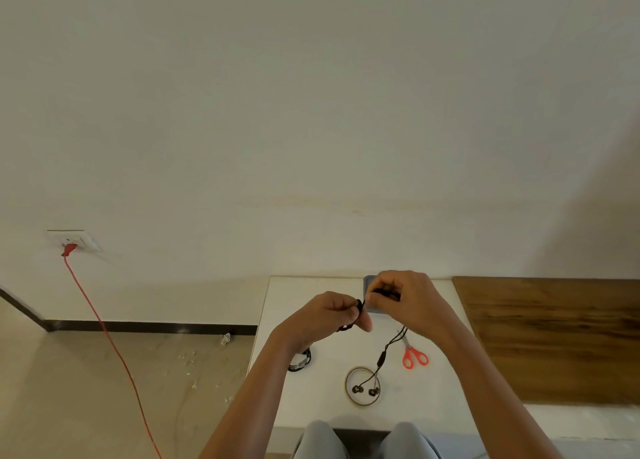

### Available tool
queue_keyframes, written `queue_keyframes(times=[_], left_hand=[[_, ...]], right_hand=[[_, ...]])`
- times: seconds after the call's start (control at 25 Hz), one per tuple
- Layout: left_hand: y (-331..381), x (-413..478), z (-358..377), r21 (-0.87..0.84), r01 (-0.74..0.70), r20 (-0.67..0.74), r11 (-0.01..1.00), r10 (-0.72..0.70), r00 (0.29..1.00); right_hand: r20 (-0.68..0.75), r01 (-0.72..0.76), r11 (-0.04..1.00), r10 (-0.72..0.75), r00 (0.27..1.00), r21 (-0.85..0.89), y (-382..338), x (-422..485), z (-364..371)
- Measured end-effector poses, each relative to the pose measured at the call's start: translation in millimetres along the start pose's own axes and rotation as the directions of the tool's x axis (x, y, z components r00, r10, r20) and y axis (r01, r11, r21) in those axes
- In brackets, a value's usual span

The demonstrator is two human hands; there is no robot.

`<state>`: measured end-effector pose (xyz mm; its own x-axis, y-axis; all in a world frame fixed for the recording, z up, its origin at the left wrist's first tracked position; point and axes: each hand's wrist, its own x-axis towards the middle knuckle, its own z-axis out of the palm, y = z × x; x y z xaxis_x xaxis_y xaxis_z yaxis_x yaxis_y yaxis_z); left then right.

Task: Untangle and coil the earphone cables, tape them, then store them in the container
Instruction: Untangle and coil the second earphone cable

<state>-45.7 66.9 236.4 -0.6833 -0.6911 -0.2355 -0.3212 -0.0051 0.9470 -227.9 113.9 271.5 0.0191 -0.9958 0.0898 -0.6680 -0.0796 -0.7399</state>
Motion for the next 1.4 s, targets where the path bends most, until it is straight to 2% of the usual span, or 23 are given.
queue_keyframes(times=[0.12,0.24,0.44,0.52,0.6,0.64,0.72,0.84,0.96,1.12,1.2,1.32,1.4], left_hand=[[1,-6,2,-0.206,0.017,0.114,0.978,0.007,0.993],[5,-8,4,-0.463,-0.026,0.119,0.886,0.091,0.989],[11,-5,4,-0.721,-0.128,0.036,0.681,0.222,0.974],[7,0,4,-0.790,-0.179,-0.064,0.587,0.211,0.975],[-1,4,1,-0.805,-0.236,-0.167,0.545,0.173,0.971],[-5,6,-1,-0.786,-0.248,-0.200,0.566,0.146,0.969],[-13,8,0,-0.677,-0.223,-0.233,0.701,0.083,0.969],[-21,7,3,-0.375,-0.126,-0.251,0.919,0.031,0.968],[-22,4,4,-0.123,-0.095,-0.248,0.988,0.062,0.967],[-15,1,4,-0.091,-0.070,-0.124,0.993,0.059,0.991],[-12,0,5,-0.107,-0.032,-0.040,0.994,0.028,0.999],[-9,-4,4,-0.270,0.022,0.042,0.963,-0.011,0.999],[-8,-6,4,-0.400,0.033,0.049,0.916,-0.014,0.999]], right_hand=[[0.010,-0.044,0.968,0.043,0.999,0.246,9,6,-2],[0.051,-0.152,0.865,0.146,0.988,0.478,18,9,6],[0.186,-0.322,0.806,0.264,0.946,0.497,27,-4,35],[0.251,-0.359,0.772,0.262,0.932,0.524,28,-14,43],[0.355,-0.415,0.770,0.260,0.898,0.485,28,-25,50],[0.401,-0.439,0.786,0.267,0.876,0.435,27,-31,54],[0.442,-0.446,0.834,0.283,0.851,0.325,25,-39,57],[0.404,-0.335,0.926,0.243,0.882,0.174,17,-43,48],[0.363,-0.202,0.977,0.164,0.917,0.067,2,-40,30],[0.253,-0.163,0.979,0.127,0.959,0.126,-9,-25,14],[0.179,-0.082,0.992,0.065,0.982,0.091,-7,-13,8],[0.077,-0.007,0.997,0.001,0.997,0.075,5,7,4],[0.046,-0.010,0.984,0.001,0.999,0.177,18,19,6]])
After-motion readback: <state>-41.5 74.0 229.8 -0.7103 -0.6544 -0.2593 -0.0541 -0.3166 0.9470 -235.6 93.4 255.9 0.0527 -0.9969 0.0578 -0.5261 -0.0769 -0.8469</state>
